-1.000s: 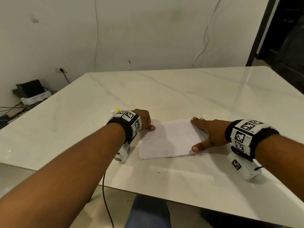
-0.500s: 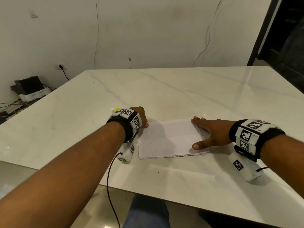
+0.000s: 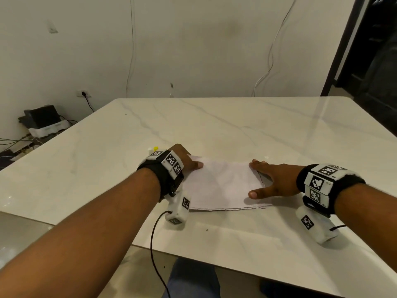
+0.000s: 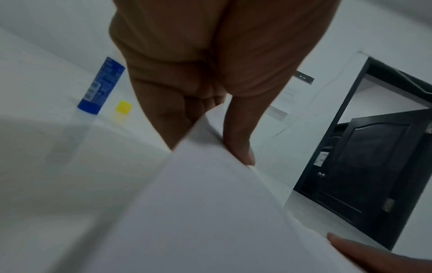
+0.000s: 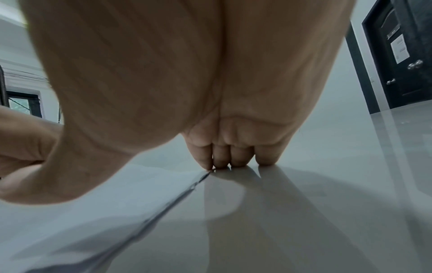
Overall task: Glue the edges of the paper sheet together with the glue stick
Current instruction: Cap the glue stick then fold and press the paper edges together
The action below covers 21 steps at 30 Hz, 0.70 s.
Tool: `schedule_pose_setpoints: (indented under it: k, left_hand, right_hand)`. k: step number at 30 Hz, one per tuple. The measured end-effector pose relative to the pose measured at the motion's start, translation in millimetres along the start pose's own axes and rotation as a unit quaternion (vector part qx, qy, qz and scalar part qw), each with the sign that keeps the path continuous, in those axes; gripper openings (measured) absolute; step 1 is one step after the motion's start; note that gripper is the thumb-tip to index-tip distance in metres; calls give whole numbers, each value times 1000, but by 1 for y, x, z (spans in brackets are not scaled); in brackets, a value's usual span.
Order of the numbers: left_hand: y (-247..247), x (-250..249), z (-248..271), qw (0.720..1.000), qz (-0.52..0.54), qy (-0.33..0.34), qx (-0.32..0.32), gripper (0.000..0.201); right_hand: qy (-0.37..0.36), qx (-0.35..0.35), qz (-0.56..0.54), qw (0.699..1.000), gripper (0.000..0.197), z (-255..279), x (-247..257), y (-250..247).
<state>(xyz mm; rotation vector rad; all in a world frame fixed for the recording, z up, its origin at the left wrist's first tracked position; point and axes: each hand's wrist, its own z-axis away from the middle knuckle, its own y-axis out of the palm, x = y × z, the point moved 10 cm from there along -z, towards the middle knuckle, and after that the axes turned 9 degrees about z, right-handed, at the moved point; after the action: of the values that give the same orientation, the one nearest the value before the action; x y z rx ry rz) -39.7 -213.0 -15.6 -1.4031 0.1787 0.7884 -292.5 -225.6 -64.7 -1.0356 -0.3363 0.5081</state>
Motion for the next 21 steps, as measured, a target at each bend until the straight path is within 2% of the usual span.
schedule_pose_setpoints:
  k: [3, 5, 8, 10, 12, 14, 17, 21]
  left_hand:
    - [-19, -25, 18, 997, 3, 65, -33, 43]
    - [-37, -53, 36, 991, 20, 116, -60, 36]
    - [-66, -88, 63, 975, 34, 192, -106, 24]
    - [-80, -112, 87, 959, 29, 258, -114, 15]
    - [-88, -124, 105, 947, 28, 298, -116, 14]
    - [-95, -123, 115, 943, 43, 310, -112, 15]
    - [-106, -104, 115, 941, 97, 306, -110, 15]
    - [-105, -69, 102, 941, 179, 274, -87, 15]
  right_hand:
    - [19, -32, -8, 999, 108, 3, -5, -24]
    - [20, -124, -59, 990, 103, 11, -2, -66]
    - [-62, -270, -38, 960, 88, 37, 38, -131]
    - [-117, -332, -11, 936, 67, 57, 74, -161]
    - [-133, -372, 2, 919, 49, 72, 95, -181]
    - [-132, -371, -2, 919, 46, 79, 98, -187]
    - [-107, -353, 11, 930, 52, 79, 76, -176]
    - [-42, -315, -34, 948, 34, 83, 25, -146]
